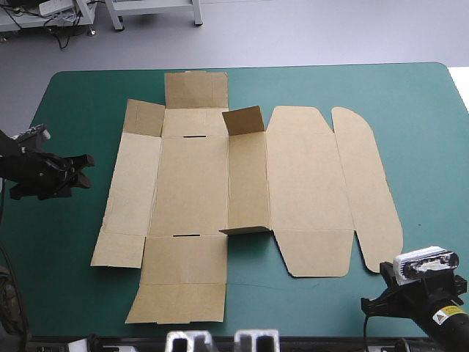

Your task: Fold the box

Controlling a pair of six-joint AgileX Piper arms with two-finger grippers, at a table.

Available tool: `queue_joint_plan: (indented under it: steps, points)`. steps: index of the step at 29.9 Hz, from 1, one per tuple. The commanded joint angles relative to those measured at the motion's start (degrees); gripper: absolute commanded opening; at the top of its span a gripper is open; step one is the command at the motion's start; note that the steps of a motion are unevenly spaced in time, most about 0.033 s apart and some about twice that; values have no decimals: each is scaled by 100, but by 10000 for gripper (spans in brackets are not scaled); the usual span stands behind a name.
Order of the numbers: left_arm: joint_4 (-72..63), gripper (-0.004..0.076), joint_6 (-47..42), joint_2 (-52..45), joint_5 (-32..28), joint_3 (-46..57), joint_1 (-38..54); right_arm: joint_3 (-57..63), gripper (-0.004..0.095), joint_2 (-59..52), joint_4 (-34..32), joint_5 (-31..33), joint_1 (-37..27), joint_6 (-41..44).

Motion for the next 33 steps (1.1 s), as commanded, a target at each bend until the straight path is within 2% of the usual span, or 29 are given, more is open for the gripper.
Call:
queue_joint_plan:
  steps: [1,15,25,33]
  points:
    - [-737,328,409,161,212,-179,5,-131,-18,71,123,-297,-12,-50]
    - [-862,328,1010,1169,450,-168,-4,-131,-18,71,123,-297,-12,-50]
    - [-1028,328,1133,1504,458,-16,-118,-131,-18,71,123,-297,-12,-50]
    - [-1823,328,1729,1545,406,315,-492,-131,-18,71,123,-297,-12,-50]
